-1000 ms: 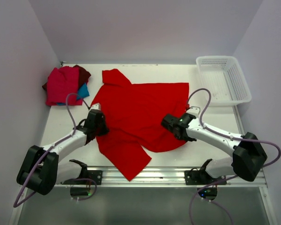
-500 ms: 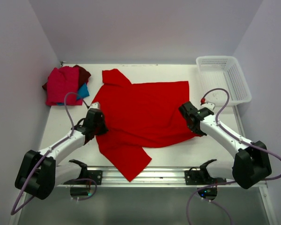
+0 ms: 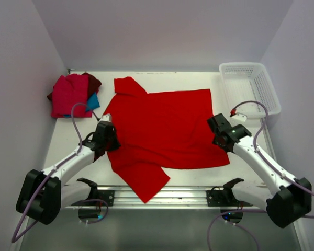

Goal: Fold and stack the t-shirts
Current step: Flatten the tshirt out

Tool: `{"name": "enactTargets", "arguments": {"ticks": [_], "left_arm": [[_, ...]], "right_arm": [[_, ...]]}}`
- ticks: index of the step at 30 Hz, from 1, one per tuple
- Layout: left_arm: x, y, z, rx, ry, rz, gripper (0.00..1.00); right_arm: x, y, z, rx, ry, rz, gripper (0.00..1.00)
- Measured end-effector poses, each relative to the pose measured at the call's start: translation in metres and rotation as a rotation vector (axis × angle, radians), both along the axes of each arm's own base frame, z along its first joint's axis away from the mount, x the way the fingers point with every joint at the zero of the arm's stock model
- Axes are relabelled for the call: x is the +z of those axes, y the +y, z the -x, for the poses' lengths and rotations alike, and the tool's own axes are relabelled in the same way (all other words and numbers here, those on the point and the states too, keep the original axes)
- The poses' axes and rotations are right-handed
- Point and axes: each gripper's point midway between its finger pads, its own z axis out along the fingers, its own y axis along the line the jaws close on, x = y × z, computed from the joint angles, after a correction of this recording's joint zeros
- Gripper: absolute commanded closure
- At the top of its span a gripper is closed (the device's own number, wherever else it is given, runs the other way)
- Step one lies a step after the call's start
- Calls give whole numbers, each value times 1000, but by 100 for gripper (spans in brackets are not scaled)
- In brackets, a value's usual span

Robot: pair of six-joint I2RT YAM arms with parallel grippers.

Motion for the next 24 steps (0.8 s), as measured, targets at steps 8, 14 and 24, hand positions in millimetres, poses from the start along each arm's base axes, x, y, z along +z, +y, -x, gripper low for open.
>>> {"name": "enactTargets", "arguments": {"ticks": [8,14,24], "left_arm": [[1,-2,-2,-21,2,-4,100],[-3,-4,-4,-26,14,-3,100],[-4,-8,-20,-43,13,-28,100]], "right_arm": [[15,29,-26,141,-103,-134,100],[-23,60,-89,201,-12,-149,100],[-67,76,-184,240,37,-223,100]]}}
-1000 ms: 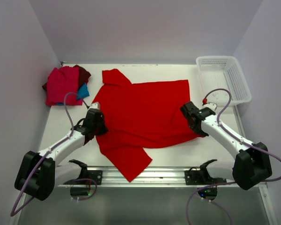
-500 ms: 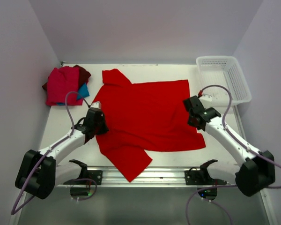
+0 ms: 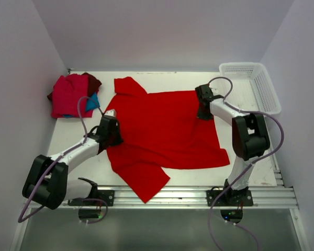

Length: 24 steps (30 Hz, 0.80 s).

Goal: Fold and stack the t-shirts
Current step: Flatten the tshirt out

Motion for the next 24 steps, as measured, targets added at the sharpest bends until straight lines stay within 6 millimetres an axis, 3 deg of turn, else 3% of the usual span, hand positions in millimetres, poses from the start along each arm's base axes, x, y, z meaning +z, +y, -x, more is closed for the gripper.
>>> {"name": "enactTargets", "arguments": {"ticks": [6,16,24], "left_arm": [[5,-6,-12,-18,-10,4,100],[24,-8,-17,-24,-56,15,100],[25,-10,-18,-34,-55,20,100]], "right_arm": [[-27,-4,-37,16,45,-29,100],[-25,3,-78,48,30,-46,100],[-20,-12,-119,-5,19,30,100]]}}
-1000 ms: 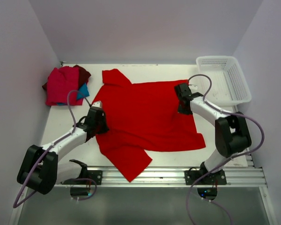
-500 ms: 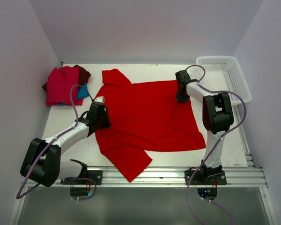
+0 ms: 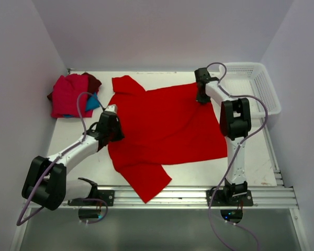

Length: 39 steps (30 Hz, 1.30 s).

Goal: Fold and stack the t-shirts
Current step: Flatten the tshirt out

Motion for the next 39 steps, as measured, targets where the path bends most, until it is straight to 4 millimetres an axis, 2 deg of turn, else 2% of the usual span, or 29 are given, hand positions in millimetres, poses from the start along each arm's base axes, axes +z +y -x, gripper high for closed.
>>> {"name": "enactTargets", "arguments": {"ticks": [8,12,14,19,21,23,25,28,29,30,31,32,33,34,36,37,39], "left_arm": [[2,-9,-8,-58,-2,1,100],[19,-14,-20,-66,-50,17,100],[31,-17,-28,-65,-86,28,100],[60,-15,-56,-16,-166,8,100],[64,-11,-70,18,-192,-16,100],[61,-9,-83,46,-195,-40,100],[54,-6,-95,67,-184,-64,100],[40,0,-121,104,-166,-123,100],[36,2,-131,112,-162,-142,96],[34,5,-141,122,-162,-158,86],[31,7,-153,127,-161,-169,76],[29,10,-165,135,-160,-174,63],[29,13,-179,144,-167,-179,58],[29,16,-194,158,-170,-178,47],[31,27,-222,188,-181,-180,40],[34,33,-237,206,-193,-180,32],[37,46,-263,241,-207,-191,26]], "right_arm": [[16,-10,-22,-3,-87,9,100],[38,-5,3,50,-185,-51,100],[70,-1,12,75,-264,-87,100],[175,18,7,137,-532,-153,100],[199,29,13,169,-593,-175,100],[206,37,24,196,-608,-187,100],[199,44,37,224,-583,-196,100],[185,47,54,249,-530,-206,86],[180,48,60,257,-510,-210,69],[178,49,66,263,-495,-215,58],[177,50,73,277,-482,-214,53],[179,53,81,293,-482,-216,50],[181,55,90,308,-480,-216,50],[185,60,101,329,-483,-219,47],[196,70,122,373,-497,-233,46],[204,74,132,392,-514,-241,46],[216,76,150,416,-540,-254,45]]}}
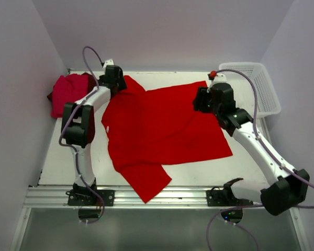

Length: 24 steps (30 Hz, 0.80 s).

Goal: Fold and stack the t-shirts
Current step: Flatten the tshirt out

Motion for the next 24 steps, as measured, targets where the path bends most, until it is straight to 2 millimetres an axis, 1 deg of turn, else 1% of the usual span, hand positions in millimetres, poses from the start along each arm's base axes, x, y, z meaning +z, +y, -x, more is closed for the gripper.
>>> {"name": "enactTargets", "arguments": {"ticks": [1,4,7,8,10,13,14,16,21,24], "left_arm": [[1,7,-12,19,-11,-5,22],[-1,23,-38,61,-15,-14,20],[-12,34,-63,82,-7,-11,18],[-18,38,-68,83,1,-5,18],[-32,40,-75,70,16,14,18],[-59,40,-75,39,58,68,19],[-64,41,-75,32,64,73,20],[-62,41,-81,19,42,124,20],[-58,44,-98,-1,-5,205,20],[-57,41,-109,-16,-38,260,24]], "right_arm": [[5,-1,6,3,-13,-6,46],[12,-8,29,9,-33,-14,46],[10,-11,45,18,-21,-10,46],[8,-12,50,21,-12,-9,46],[1,-13,58,28,8,-3,46],[-8,-15,70,34,43,11,46],[-10,-16,73,36,52,15,46],[-12,-18,78,37,64,20,47],[-7,-21,88,40,61,15,48],[-5,-24,94,36,60,14,49]]}}
